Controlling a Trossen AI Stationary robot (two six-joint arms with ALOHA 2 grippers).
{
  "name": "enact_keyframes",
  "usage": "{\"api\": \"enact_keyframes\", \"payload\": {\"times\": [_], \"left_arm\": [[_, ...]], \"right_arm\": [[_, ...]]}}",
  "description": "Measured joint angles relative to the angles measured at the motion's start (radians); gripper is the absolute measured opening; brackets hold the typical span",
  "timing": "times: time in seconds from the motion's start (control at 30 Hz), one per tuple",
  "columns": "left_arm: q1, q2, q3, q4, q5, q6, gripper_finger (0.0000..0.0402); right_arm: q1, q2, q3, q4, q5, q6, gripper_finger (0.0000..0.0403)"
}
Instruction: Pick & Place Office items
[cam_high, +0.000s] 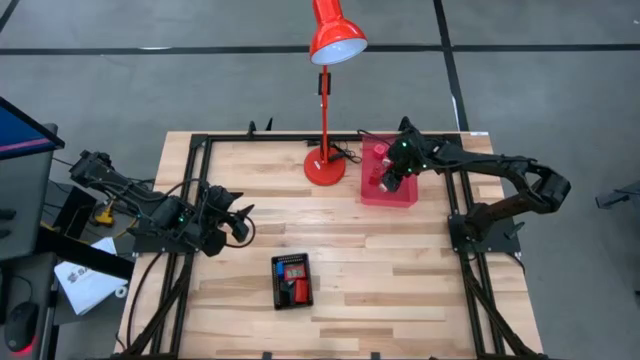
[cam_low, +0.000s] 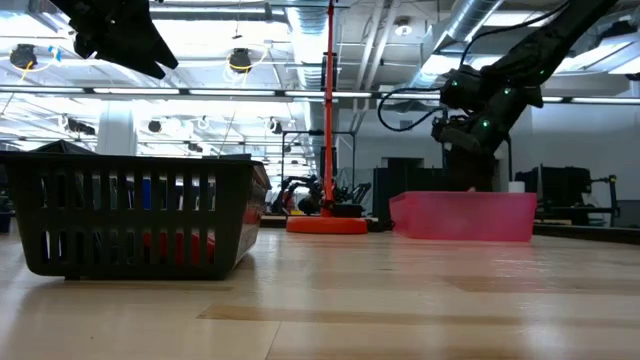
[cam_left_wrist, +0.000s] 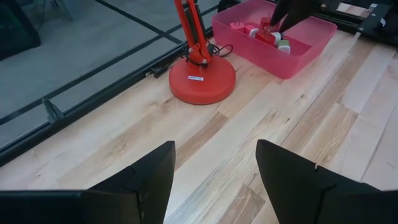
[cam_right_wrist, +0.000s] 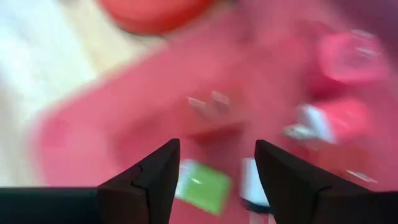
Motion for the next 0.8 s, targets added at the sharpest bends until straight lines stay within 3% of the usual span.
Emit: {"api": "enact_keyframes", "payload": {"times": [0.17,0.3,0.4,0.5,0.7,0.8], "left_arm": [[0.0,0.0,0.0,0.0,0.003,0.0,0.0222],[0.0,0.0,-0.024,0.002,0.012,0.0,0.0222],[0.0,0.0,-0.038,0.003,0.013,-0.001,0.0222],[0.0,0.0,-0.041,0.008,0.013,-0.001,0.0222],[0.0,0.0,-0.041,0.02,-0.002,-0.001,0.0222],[0.0,0.0,-0.041,0.028,-0.035,-0.002,0.0222]], "right_arm": [[0.045,-0.042,-0.021,0.161,-0.259,0.046,0.0209],[0.178,-0.14,-0.144,0.469,-0.241,0.123,0.0209],[0.323,-0.22,-0.254,0.669,-0.131,0.162,0.0209],[0.489,-0.292,-0.347,0.802,0.052,0.166,0.0209],[0.781,-0.446,-0.475,0.847,0.37,0.093,0.0203],[0.858,-0.552,-0.569,0.932,0.431,0.042,0.0196]]}}
